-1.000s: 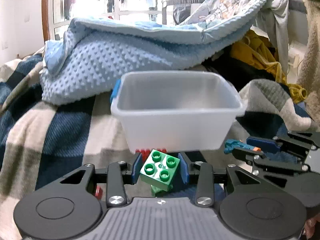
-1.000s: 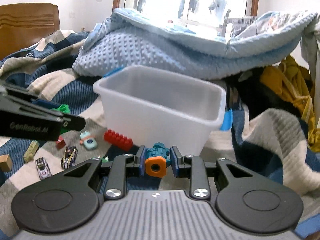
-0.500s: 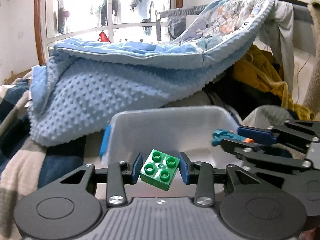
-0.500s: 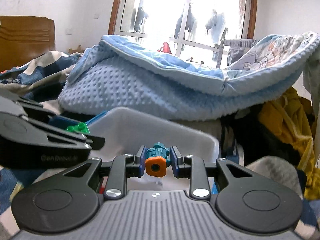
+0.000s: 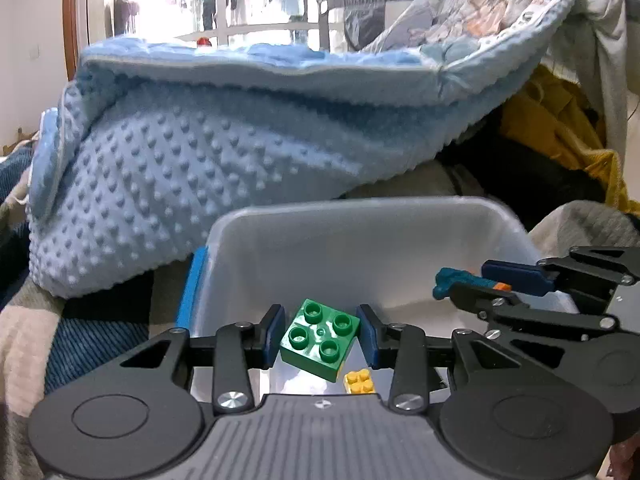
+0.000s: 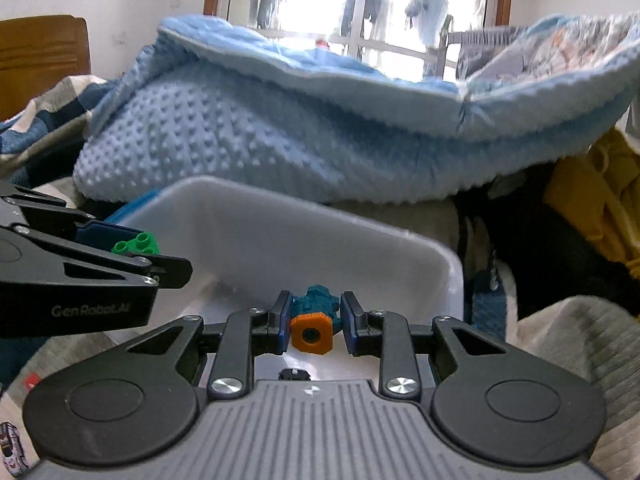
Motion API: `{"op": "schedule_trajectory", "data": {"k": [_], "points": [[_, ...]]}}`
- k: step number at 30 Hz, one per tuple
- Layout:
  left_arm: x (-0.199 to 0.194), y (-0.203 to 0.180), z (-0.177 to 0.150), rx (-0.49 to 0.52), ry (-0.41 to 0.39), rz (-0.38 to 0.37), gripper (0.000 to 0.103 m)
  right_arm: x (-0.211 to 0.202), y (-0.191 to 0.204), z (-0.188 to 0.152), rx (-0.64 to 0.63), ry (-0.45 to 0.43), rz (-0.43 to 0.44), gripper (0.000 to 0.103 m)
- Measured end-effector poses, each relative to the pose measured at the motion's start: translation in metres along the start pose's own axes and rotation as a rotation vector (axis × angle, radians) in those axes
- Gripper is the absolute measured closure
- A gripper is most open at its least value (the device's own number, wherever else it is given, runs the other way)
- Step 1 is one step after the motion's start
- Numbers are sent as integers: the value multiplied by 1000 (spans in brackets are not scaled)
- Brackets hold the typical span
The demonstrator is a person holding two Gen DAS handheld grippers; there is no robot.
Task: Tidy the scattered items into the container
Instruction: 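Lower both held toys into the white bin and open both tools, then grasp the white race car with the left tool while the right tool grasps the green block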
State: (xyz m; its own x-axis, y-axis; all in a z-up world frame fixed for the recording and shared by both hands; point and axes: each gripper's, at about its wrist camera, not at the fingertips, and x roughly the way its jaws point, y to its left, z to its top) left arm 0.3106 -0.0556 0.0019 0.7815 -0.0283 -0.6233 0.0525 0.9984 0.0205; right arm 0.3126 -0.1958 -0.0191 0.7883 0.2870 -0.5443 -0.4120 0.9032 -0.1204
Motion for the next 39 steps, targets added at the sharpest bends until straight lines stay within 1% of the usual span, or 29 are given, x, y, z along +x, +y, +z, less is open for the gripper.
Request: {"op": "schedule_trajectory", "data": {"k": [4, 5, 6, 7, 8, 9, 12, 14, 17, 21, 24, 27, 30, 34, 36, 39], "points": [[8, 1, -3, -21, 10, -3, 59, 9, -5, -4, 27, 29, 3, 74], [9, -1, -3, -15, 10, 10, 55, 10, -6, -4, 40, 41, 4, 73], [10, -2, -3, -7, 11, 22, 47, 11, -7, -5, 50, 51, 4, 71], [9, -3, -2, -1, 6, 23, 40, 12, -8, -5, 55, 53, 0, 65], [8, -4, -2, 3, -4, 27, 39, 12, -9, -5, 56, 52, -14, 48], [6, -3, -2, 6, -12, 34, 39, 10, -9, -6, 53, 47, -38, 40], [4, 1, -1, -13, -6, 30, 36, 7, -11, -6, 49, 32, -49, 32], [2, 4, -2, -25, -5, 23, 36, 4, -13, -6, 58, 27, -42, 30], [-3, 4, -4, -11, -9, 44, 36, 0, -10, -5, 45, 22, -48, 26], [-16, 6, -11, -6, -21, 46, 36, -8, -6, -6, 44, 12, -39, 25], [-34, 11, -24, -6, -32, 54, 35, -19, 0, -10, 39, 3, -24, 25], [-55, 21, -46, -20, -42, 68, 35, -35, 11, -18, 19, -13, 9, 25], [-76, 37, -76, -75, -36, 83, 35, -51, 22, -27, 5, -34, 60, 24], [-95, 60, -118, -148, 4, 102, 35, -68, 40, -45, -6, -45, 123, 23], [-105, 71, -140, -181, 31, 105, 35, -74, 50, -56, -25, -39, 160, 23], [-115, 85, -167, -216, 63, 133, 35, -77, 66, -72, -54, -21, 191, 23]]}}
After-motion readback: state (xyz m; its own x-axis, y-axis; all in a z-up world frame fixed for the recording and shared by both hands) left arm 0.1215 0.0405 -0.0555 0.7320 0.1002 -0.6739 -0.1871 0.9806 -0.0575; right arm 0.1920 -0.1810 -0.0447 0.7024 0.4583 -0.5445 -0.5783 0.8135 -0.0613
